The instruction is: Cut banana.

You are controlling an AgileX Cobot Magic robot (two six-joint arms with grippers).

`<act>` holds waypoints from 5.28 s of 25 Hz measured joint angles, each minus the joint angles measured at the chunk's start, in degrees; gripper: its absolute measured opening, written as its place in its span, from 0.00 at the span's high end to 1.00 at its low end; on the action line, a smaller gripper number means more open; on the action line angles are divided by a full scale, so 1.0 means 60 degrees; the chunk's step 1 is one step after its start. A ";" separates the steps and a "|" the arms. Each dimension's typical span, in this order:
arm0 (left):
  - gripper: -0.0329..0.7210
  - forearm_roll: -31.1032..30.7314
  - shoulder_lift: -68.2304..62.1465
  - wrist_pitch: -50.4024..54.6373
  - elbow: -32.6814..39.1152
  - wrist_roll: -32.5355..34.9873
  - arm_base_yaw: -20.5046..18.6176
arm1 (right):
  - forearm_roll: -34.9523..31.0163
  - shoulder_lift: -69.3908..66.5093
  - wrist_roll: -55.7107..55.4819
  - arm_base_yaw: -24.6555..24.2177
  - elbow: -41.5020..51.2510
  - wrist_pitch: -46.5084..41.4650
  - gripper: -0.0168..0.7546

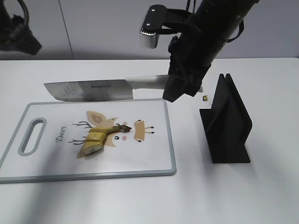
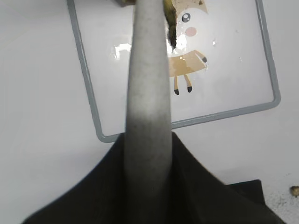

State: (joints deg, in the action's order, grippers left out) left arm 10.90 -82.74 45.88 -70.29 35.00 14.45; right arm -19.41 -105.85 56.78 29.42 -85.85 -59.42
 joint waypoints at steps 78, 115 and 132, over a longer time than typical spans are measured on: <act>0.19 -0.0712 1.3846 0.2695 0.6953 -0.4128 -0.1920 | 0.3667 0.4328 -1.3119 -0.1164 0.4173 0.1027 0.77; 0.21 -0.0730 1.3846 0.2695 0.6953 -0.4128 -0.1920 | 0.2566 0.2913 -1.2722 -0.1191 0.4466 0.0749 0.28; 0.19 -0.0730 1.3846 0.2686 0.6953 -0.4128 -0.1920 | 0.2515 0.7545 -1.0013 -0.1191 0.6451 0.1265 0.19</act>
State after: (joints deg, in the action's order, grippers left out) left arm 6.52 0.34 62.00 -28.57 10.23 2.93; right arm -4.32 -60.58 -3.30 22.27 -47.14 -51.83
